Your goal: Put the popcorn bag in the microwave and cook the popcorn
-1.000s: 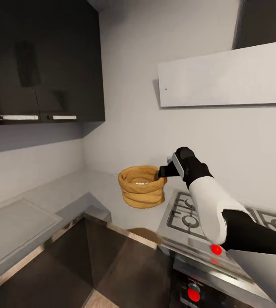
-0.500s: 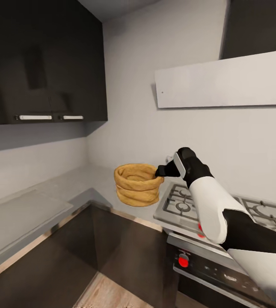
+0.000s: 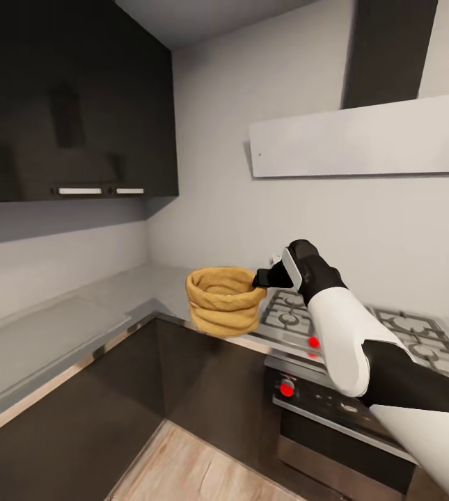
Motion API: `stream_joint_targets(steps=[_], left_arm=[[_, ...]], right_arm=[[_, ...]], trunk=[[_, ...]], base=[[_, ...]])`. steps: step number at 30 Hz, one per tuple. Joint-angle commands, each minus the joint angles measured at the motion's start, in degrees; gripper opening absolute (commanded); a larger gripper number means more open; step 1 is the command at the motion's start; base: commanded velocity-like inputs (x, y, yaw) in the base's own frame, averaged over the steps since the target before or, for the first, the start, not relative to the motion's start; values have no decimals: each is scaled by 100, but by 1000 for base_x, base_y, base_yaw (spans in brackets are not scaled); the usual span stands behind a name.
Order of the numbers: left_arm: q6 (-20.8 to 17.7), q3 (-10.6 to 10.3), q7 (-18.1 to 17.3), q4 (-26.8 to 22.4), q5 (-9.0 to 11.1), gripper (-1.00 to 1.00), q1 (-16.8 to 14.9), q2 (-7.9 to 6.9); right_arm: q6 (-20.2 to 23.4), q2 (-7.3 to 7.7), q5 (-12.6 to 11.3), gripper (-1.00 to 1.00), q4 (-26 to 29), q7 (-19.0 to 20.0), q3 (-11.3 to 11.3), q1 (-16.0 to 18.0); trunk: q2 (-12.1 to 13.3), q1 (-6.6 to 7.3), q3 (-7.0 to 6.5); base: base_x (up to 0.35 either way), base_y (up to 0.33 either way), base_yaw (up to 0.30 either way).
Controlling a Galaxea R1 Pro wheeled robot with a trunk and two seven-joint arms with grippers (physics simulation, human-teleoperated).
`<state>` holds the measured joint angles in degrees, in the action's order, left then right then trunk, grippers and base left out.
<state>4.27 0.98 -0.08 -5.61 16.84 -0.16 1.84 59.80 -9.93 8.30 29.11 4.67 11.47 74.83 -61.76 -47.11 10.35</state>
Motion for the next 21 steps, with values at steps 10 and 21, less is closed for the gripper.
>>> stream_joint_targets(steps=[10,21], left_arm=[[13,6,-1,0,21,100,-1,9],[13,7,-1,7,21,100,-1,7]], right_arm=[[20,-7,98,-100,15,26,31,5],[20,-7,101,-100,14,37,31,7]], trunk=[[-6,3,8],[-6,3,8]], base=[[-350,0,0],[-350,0,0]])
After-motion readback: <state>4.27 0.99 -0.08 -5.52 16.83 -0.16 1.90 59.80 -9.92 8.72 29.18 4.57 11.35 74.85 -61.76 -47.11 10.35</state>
